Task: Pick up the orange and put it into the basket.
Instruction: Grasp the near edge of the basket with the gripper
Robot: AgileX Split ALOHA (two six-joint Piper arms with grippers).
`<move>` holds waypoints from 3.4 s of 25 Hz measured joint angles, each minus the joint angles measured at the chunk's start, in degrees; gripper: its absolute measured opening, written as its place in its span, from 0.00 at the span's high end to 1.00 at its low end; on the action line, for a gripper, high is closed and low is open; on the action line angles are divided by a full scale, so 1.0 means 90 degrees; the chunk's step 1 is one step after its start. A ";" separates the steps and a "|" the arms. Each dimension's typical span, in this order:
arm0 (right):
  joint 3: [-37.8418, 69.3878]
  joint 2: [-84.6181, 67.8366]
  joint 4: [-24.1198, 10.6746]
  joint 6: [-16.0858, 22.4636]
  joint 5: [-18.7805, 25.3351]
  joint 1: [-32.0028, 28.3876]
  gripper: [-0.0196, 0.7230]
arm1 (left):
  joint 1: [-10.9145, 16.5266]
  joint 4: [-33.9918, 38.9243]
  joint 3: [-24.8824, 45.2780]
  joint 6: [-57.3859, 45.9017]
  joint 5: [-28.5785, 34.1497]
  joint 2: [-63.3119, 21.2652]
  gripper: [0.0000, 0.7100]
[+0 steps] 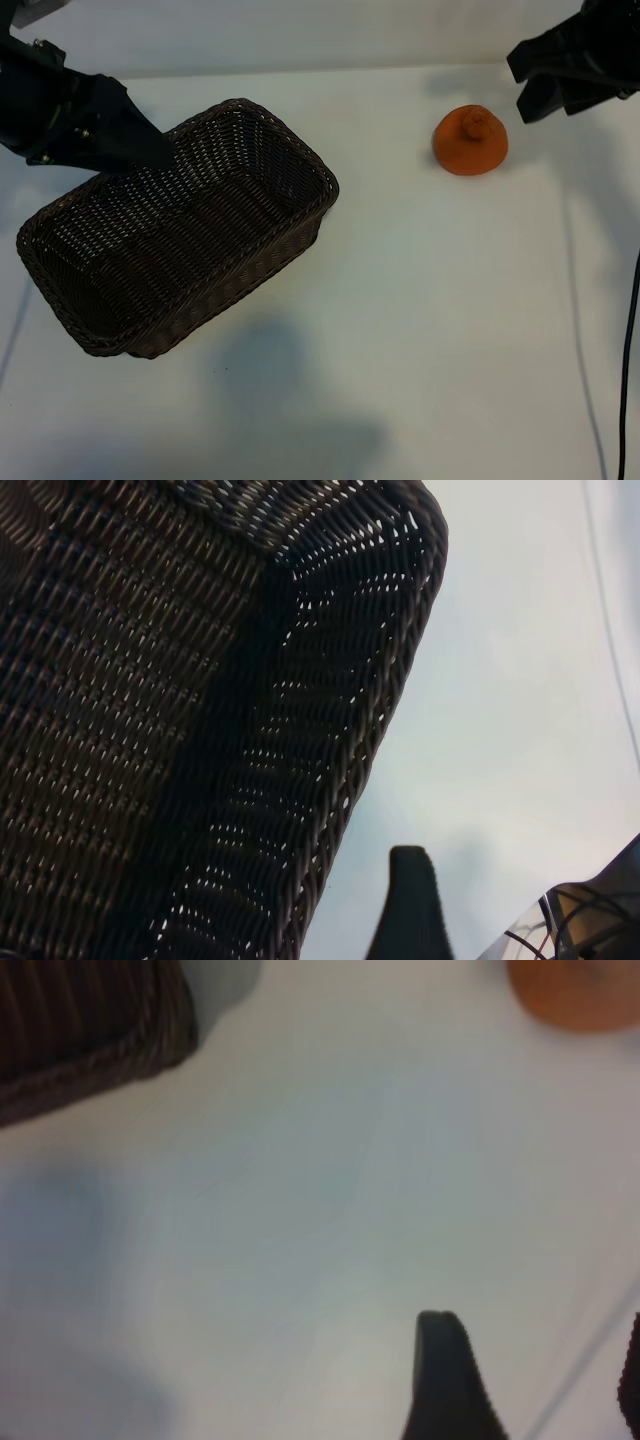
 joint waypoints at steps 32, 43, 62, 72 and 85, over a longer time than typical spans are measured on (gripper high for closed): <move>0.0000 0.0000 0.0540 0.0040 0.0280 0.0000 0.41 | 0.0000 0.0193 0.0000 -0.0129 -0.0431 -0.0393 0.18; 0.0000 0.0000 0.0540 0.0040 0.0280 0.0000 0.41 | 0.0000 0.1507 0.0000 -0.0944 0.0161 -0.1292 0.18; 0.0000 0.0000 0.0540 0.0040 0.0284 0.0000 0.41 | 0.0000 0.3932 0.0000 -0.5484 -0.0469 -0.0635 0.18; 0.0000 0.0000 0.0540 0.0040 0.0284 0.0000 0.41 | 0.0000 0.3622 0.0585 -0.5687 -0.0694 -0.0041 0.18; 0.0000 0.0000 0.0540 0.0040 0.0284 0.0000 0.41 | 0.0000 0.3912 0.1664 -0.6055 -0.0925 -0.0035 0.18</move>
